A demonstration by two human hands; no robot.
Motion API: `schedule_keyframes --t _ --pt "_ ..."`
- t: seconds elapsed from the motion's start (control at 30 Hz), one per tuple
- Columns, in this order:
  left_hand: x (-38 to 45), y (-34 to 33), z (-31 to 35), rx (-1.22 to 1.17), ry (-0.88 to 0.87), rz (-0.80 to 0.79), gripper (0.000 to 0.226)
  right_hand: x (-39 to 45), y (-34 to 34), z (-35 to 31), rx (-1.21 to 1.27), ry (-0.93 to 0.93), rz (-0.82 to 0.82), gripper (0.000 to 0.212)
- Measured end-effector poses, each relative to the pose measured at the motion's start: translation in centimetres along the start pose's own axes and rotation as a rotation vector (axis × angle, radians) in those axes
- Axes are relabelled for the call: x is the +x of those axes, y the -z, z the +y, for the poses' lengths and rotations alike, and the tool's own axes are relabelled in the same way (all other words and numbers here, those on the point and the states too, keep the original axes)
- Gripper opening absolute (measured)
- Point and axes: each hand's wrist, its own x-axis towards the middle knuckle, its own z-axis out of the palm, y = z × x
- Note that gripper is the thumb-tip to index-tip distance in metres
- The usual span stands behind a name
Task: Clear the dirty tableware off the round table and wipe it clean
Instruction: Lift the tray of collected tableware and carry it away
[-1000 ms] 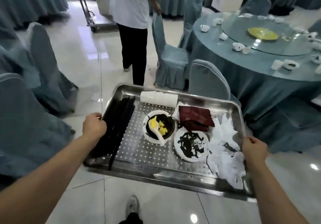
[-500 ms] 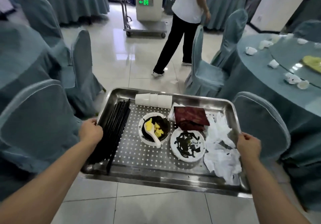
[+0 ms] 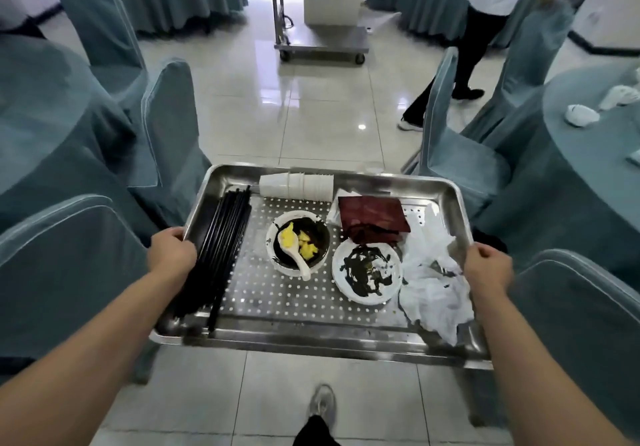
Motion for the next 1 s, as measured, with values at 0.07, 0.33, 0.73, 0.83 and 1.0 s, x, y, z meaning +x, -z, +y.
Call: schedule_keyframes --t 0.07,0.33,0.73,0.83,1.0 --pt "2.5 -1.1 2.0 0.005 0.019 0.008 0.035 2.9 -2.2 -2.7 -0.003 0.001 -0.031 0.02" --pt "12.9 -5.4 10.7 -0.007 0.062 0.09 0.035 14.1 -12.1 -12.6 -0.009 0.059 -0.066 0.021" --pt "37.8 -15.0 25.4 -0.109 0.112 0.059 0.042 31.9 -29.6 -28.6 -0.033 0.084 -0.053 0.027" --pt "42.6 -17.4 30.1 -0.094 0.086 0.064 0.041 36.6 -32.8 -31.8 -0.007 0.054 -0.033 0.027" --pt "51.4 -22.6 38.3 -0.054 0.063 0.05 0.037 46.1 -38.8 -36.6 0.026 0.033 -0.027 0.028"
